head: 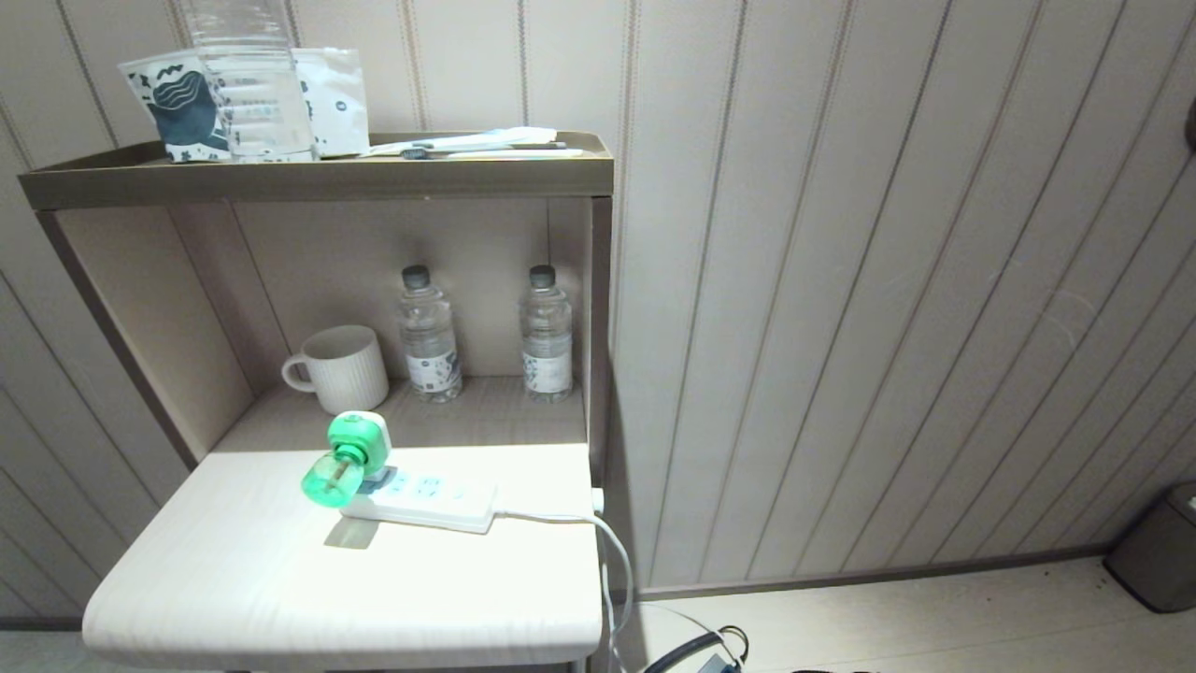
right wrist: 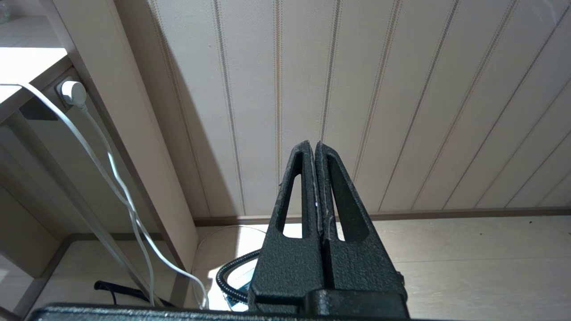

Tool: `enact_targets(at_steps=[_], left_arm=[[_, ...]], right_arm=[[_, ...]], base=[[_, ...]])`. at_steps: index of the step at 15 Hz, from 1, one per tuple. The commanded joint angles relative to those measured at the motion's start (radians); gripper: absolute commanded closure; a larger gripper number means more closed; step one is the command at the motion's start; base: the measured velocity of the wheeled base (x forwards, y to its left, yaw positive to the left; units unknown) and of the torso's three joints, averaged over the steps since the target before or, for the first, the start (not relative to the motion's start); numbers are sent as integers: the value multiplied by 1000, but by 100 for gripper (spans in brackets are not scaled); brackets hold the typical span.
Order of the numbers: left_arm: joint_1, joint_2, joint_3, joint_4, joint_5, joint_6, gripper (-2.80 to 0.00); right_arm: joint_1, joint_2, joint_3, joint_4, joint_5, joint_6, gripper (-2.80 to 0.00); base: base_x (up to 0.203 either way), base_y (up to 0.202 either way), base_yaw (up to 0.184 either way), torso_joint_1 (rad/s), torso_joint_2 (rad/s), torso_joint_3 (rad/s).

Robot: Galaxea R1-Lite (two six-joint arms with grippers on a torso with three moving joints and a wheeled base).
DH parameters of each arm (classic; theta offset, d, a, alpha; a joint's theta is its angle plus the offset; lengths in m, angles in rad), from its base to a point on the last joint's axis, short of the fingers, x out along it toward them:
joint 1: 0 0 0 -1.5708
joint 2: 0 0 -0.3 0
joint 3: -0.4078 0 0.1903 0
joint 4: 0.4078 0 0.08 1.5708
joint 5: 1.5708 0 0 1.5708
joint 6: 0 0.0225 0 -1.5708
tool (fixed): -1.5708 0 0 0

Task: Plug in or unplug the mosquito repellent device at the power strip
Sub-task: Hold the socket with your right hand and unplug it with your left hand

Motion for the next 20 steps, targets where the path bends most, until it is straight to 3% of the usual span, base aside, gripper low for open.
enact_targets(at_steps=[1, 12, 16, 20], left_arm=[[0, 1, 0, -1, 0, 0, 0], [0, 1, -11, 25, 4, 5, 0], [0, 44, -192, 117, -4, 2, 0], [0, 177, -304, 133, -15, -1, 0]], right_arm=[[0, 2, 0, 0, 0, 0, 0], [-1, 2, 0, 0, -1, -1, 0], [0, 2, 0, -3, 0, -3, 0], [-1, 2, -7, 8, 2, -14, 0]], base=[[0, 0, 0, 0, 0, 0], [0, 0, 0, 0, 0, 0], [0, 0, 0, 0, 0, 0], [0, 0, 0, 0, 0, 0]])
